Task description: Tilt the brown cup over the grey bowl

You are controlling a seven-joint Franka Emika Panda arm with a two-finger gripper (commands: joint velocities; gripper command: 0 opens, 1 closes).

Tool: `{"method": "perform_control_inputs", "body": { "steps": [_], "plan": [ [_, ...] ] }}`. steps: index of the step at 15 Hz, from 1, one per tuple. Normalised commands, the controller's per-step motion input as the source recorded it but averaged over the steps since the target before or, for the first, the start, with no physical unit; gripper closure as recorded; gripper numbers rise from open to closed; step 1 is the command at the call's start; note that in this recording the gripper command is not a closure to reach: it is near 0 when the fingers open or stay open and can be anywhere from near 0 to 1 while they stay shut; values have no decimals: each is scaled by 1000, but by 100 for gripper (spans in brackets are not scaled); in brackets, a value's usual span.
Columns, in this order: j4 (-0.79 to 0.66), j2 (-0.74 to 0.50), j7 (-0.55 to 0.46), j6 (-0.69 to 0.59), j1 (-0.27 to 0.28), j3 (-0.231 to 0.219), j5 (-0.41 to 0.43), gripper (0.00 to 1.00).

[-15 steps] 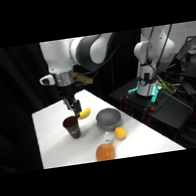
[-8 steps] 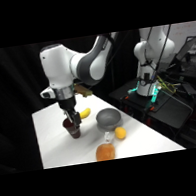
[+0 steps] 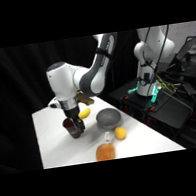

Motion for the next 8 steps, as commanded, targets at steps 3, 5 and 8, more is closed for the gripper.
{"method": "perform_control_inputs", "body": {
  "steps": [3, 5, 8],
  "plan": [
    [77, 21, -53, 52, -32, 37, 127, 100],
    [72, -13, -21, 40, 1, 14, 85, 100],
    [53, -31, 5, 44, 12, -5, 68, 19]
  ]
}}
